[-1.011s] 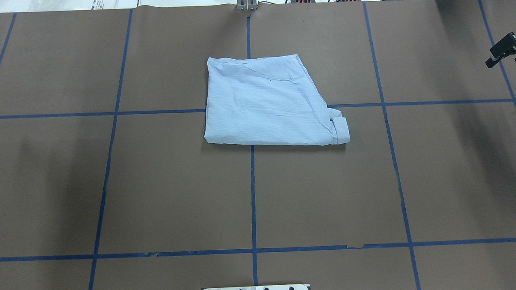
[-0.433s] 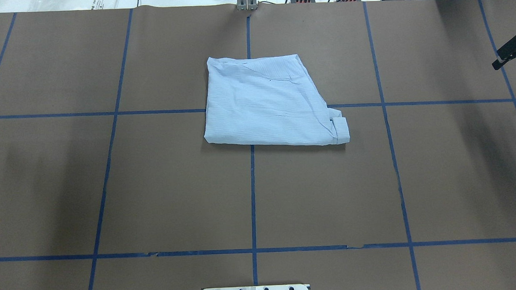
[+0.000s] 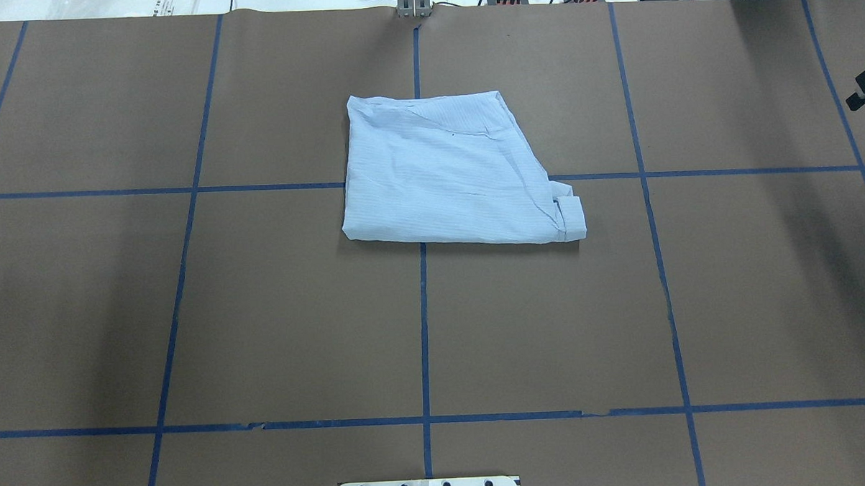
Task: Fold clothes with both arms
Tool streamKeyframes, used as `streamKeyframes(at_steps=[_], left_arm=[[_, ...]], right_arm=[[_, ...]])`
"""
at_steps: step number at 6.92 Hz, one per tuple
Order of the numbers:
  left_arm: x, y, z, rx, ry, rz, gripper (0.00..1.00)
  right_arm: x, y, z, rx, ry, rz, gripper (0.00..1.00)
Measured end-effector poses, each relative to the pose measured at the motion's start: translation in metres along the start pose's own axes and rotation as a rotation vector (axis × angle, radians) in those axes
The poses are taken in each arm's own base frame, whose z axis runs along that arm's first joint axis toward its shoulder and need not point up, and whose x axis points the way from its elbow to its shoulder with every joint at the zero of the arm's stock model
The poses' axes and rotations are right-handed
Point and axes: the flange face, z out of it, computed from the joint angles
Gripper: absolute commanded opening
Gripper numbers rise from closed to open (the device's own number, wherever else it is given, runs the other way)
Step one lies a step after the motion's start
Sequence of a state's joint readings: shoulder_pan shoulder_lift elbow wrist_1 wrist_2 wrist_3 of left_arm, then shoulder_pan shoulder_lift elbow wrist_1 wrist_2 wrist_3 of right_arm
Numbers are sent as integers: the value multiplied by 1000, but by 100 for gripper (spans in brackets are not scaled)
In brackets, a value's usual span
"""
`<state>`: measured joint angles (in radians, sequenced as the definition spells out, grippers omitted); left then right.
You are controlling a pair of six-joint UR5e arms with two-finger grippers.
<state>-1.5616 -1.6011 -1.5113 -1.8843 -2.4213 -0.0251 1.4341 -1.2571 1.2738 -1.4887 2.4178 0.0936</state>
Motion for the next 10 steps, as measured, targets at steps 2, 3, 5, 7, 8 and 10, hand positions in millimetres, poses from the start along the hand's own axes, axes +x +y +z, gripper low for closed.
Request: streamKeyframes(at_steps=[2, 3, 5, 7, 8, 10], left_arm=[[9, 33, -20, 1, -2, -26, 100], [16, 45, -29, -1, -2, -35, 100], [22, 54, -36, 3, -1, -35, 100], [20, 59, -35, 2, -9, -36, 100], [21, 60, -35, 2, -10, -34, 100], [22, 60, -36, 13, -15, -38, 100]], right_arm=[[14, 27, -8, 19, 5, 12, 100], [14, 43, -12, 33, 28, 3, 100], [14, 62, -20, 57, 91, -13, 100], [15, 67, -20, 59, 98, -14, 100], [14, 68, -21, 61, 97, -16, 100], [12, 69, -22, 62, 87, -18, 100]])
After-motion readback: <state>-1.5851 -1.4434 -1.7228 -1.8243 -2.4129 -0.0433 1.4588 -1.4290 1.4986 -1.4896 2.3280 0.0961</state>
